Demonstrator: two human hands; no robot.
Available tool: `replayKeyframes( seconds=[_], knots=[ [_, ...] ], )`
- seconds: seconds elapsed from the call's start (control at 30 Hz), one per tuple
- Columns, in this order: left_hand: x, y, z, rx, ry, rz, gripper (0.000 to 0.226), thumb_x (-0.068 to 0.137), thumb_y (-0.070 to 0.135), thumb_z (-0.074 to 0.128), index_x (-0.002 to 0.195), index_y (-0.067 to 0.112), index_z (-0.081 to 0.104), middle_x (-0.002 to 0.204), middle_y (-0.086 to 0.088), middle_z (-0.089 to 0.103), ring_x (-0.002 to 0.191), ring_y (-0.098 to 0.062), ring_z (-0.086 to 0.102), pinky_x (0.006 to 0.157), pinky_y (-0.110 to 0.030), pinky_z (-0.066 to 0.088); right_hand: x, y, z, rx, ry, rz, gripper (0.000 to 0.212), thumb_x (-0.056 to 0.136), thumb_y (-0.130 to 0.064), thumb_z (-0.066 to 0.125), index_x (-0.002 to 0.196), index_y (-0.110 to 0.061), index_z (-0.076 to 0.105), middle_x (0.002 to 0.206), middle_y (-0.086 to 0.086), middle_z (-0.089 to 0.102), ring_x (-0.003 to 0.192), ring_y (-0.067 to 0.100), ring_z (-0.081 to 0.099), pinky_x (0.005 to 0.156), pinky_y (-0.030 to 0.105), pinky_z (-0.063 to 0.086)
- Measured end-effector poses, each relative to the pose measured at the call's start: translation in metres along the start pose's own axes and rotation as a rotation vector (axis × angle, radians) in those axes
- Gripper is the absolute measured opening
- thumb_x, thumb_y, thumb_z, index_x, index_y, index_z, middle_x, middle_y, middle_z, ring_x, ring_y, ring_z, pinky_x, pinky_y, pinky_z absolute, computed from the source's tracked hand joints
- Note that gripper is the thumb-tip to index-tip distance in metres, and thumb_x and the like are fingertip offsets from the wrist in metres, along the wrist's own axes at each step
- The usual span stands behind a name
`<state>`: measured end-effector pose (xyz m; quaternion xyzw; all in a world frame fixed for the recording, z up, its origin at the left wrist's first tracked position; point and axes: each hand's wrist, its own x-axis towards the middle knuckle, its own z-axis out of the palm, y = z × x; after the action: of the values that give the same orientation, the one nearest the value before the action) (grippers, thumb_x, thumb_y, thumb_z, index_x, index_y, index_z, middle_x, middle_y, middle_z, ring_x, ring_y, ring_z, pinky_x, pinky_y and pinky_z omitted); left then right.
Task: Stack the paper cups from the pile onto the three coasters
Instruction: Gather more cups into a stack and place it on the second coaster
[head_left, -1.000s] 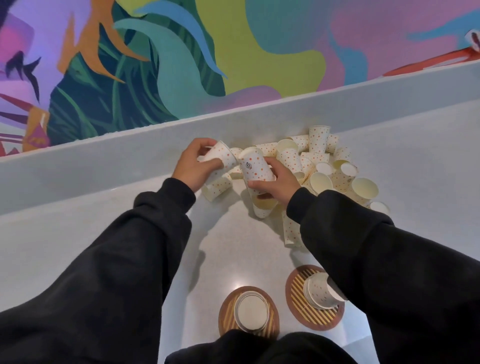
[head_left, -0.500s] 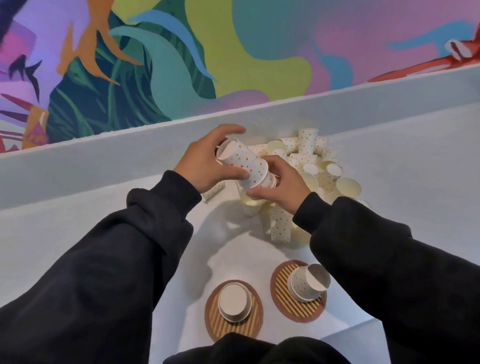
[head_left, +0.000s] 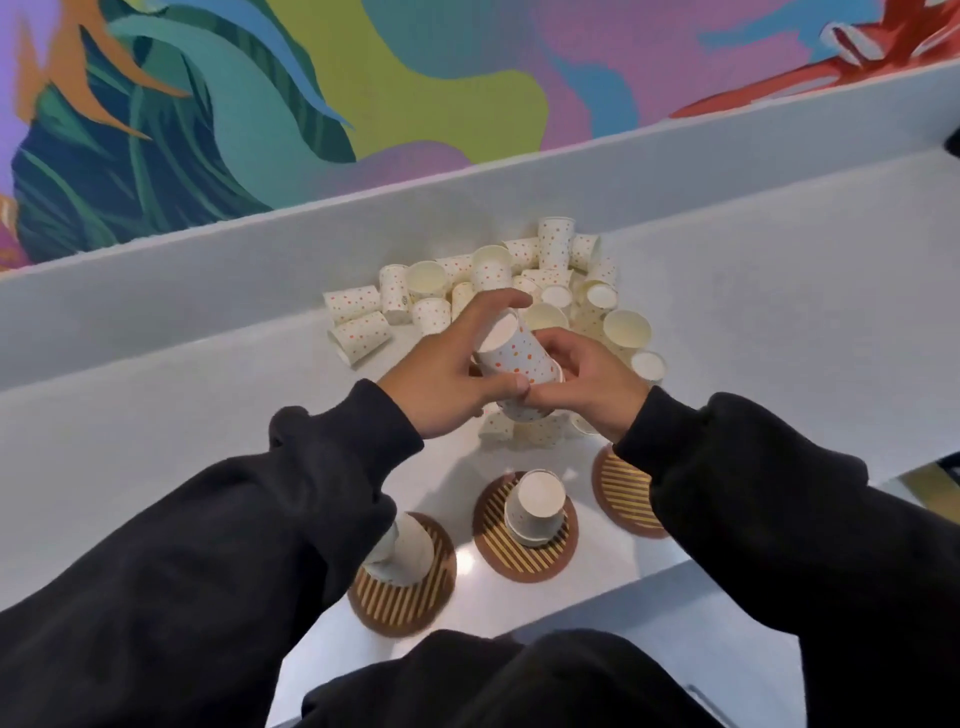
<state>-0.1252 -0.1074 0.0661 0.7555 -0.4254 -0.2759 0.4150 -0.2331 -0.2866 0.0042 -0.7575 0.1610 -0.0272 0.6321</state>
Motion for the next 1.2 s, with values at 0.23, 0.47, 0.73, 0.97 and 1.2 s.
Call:
replayKeyframes(
  seconds=[0.23, 0.47, 0.73, 0.97, 1.2],
  knots=[
    [-0.024, 0.007, 0.038, 0.214, -0.005, -0.021, 0.069, 0.091, 0.028, 0.075, 0.141, 0.036, 0.03, 0.122, 0.008, 0.057, 0.098, -0.006, 0.062, 0.074, -0.016, 0.053, -0.031, 0.021, -0.005, -0.252, -0.169, -0.02, 0.075, 0.07, -0.027, 0.086, 0.135, -0.016, 0.051, 0.124, 0.004, 0.065, 0.115, 0.022, 0.064, 0.1, 0.05, 0.055],
    [-0.046, 0.002, 0.071, 0.324, -0.036, 0.008, 0.064, 0.088, 0.031, 0.074, 0.137, 0.035, 0.033, 0.121, 0.006, 0.065, 0.106, -0.014, 0.063, 0.088, -0.035, 0.052, -0.056, 0.046, 0.001, -0.366, -0.211, -0.054, 0.081, 0.069, -0.035, 0.083, 0.142, -0.029, 0.049, 0.128, -0.006, 0.067, 0.117, 0.017, 0.064, 0.101, 0.049, 0.053],
    [-0.054, -0.013, 0.091, 0.316, 0.041, -0.07, 0.072, 0.088, 0.032, 0.073, 0.144, 0.04, 0.028, 0.137, 0.005, 0.061, 0.12, -0.018, 0.06, 0.097, -0.038, 0.051, -0.065, 0.07, 0.007, -0.268, -0.215, 0.048, 0.079, 0.077, -0.03, 0.085, 0.147, -0.031, 0.048, 0.135, -0.009, 0.064, 0.122, 0.008, 0.059, 0.096, 0.035, 0.058],
    [-0.061, -0.033, 0.107, 0.356, 0.033, -0.113, 0.068, 0.086, 0.038, 0.074, 0.138, 0.042, 0.029, 0.133, 0.007, 0.06, 0.118, -0.018, 0.06, 0.095, -0.041, 0.053, -0.064, 0.09, 0.009, -0.36, -0.282, 0.104, 0.08, 0.076, -0.028, 0.089, 0.145, -0.031, 0.048, 0.139, -0.009, 0.061, 0.125, 0.01, 0.056, 0.098, 0.024, 0.049],
    [-0.067, -0.07, 0.134, 0.384, 0.022, -0.218, 0.086, 0.086, 0.038, 0.075, 0.15, 0.043, 0.018, 0.153, 0.007, 0.046, 0.136, -0.017, 0.051, 0.106, -0.038, 0.049, -0.059, 0.122, 0.021, -0.543, -0.273, 0.225, 0.076, 0.075, -0.02, 0.089, 0.142, -0.022, 0.053, 0.136, 0.0, 0.063, 0.117, 0.02, 0.06, 0.102, 0.038, 0.054]
  ],
)
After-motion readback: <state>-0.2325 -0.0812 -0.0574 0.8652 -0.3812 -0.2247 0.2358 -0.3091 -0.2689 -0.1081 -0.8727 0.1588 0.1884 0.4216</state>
